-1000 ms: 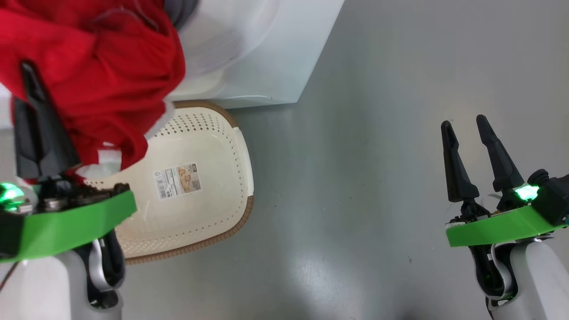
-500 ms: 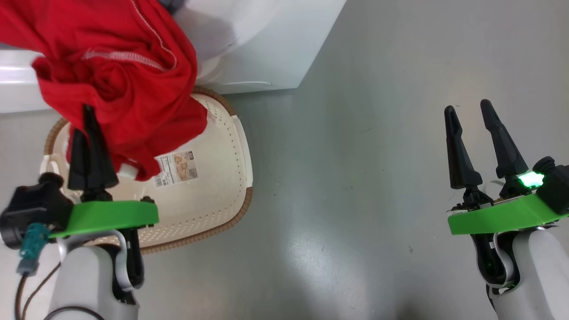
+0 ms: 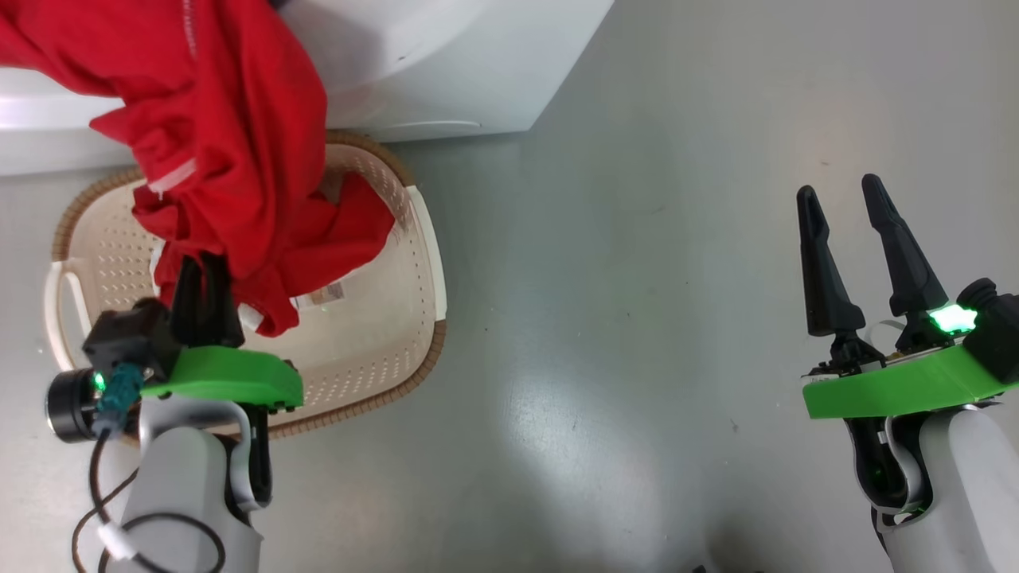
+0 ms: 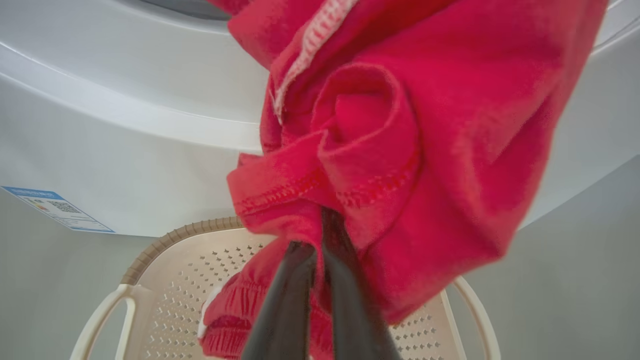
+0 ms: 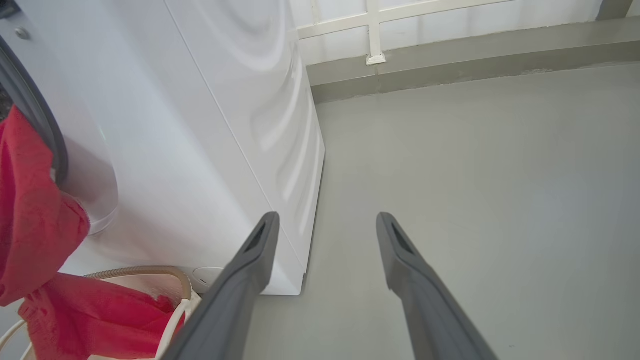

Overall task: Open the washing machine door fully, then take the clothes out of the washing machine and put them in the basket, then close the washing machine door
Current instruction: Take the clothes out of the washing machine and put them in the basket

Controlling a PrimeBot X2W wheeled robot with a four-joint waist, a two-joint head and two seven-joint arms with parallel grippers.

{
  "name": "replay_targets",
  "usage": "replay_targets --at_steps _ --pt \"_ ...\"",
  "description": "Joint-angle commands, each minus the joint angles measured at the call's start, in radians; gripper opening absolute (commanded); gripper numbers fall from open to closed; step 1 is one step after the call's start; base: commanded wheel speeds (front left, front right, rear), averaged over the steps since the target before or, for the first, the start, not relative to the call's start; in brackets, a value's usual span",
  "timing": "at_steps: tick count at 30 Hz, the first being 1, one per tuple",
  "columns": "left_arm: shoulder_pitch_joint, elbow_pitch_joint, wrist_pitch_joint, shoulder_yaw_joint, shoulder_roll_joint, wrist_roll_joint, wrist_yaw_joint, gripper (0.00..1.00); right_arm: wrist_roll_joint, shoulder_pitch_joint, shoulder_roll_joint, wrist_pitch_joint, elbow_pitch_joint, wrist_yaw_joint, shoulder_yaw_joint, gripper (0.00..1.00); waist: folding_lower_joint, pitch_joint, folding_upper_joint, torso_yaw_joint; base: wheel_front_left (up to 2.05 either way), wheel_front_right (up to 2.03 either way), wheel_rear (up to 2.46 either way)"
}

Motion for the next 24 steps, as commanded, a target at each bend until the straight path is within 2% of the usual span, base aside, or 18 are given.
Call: replay_targets --at_steps 1,6,8,10,12,14,15,17,20,24 --pt "-0.002 0.004 -0.005 0.019 0.025 0.015 -0.002 0.00 0.001 0.002 -0.008 -0.006 -0.025 0.000 0.024 1.00 0.0000 0.014 0.0000 -0.004 0.00 0.00 0.00" --pt "-0.047 0.099 -0.005 0.023 0.025 0.023 -0.013 0.00 0.002 -0.007 -0.008 -0.006 -0.028 0.000 0.026 1.00 0.0000 0.040 0.0000 -0.008 0.00 0.00 0.00" --pt "-0.065 0.128 -0.005 0.024 0.025 0.024 -0.015 0.04 0.002 -0.010 -0.008 -0.006 -0.030 0.000 0.026 1.00 0.0000 0.050 0.0000 -0.009 0.00 0.00 0.00" --pt "-0.085 0.151 -0.005 0.027 0.025 0.027 -0.017 0.25 0.002 -0.013 -0.009 -0.006 -0.032 0.000 0.025 1.00 0.0000 0.060 0.0000 -0.009 0.00 0.00 0.00" --pt "-0.102 0.167 -0.005 0.030 0.025 0.028 -0.019 0.32 0.002 -0.017 -0.009 -0.006 -0.034 0.000 0.025 1.00 0.0000 0.066 0.0000 -0.009 0.00 0.00 0.00" --pt "-0.115 0.178 -0.005 0.033 0.025 0.028 -0.021 0.45 0.001 -0.019 -0.009 -0.006 -0.034 0.000 0.024 1.00 0.0000 0.070 0.0000 -0.009 0.00 0.00 0.00" --pt "-0.120 0.181 -0.005 0.033 0.025 0.028 -0.021 0.59 0.001 -0.020 -0.009 -0.006 -0.034 0.000 0.024 1.00 0.0000 0.071 0.0000 -0.009 0.00 0.00 0.00" --pt "-0.127 0.184 -0.005 0.032 0.025 0.026 -0.020 0.66 0.001 -0.020 -0.009 -0.006 -0.034 0.000 0.023 1.00 0.0000 0.072 0.0000 -0.008 0.00 0.00 0.00" --pt "-0.135 0.185 -0.005 0.035 0.025 0.026 -0.021 0.98 0.000 -0.023 -0.010 -0.006 -0.032 0.000 0.022 1.00 0.0000 0.074 0.0000 -0.006 0.00 0.00 0.00" --pt "-0.135 0.181 -0.005 0.035 0.025 0.023 -0.023 1.00 0.000 -0.024 -0.012 -0.006 -0.031 0.000 0.021 1.00 0.0000 0.070 0.0000 -0.003 0.00 0.00 0.00"
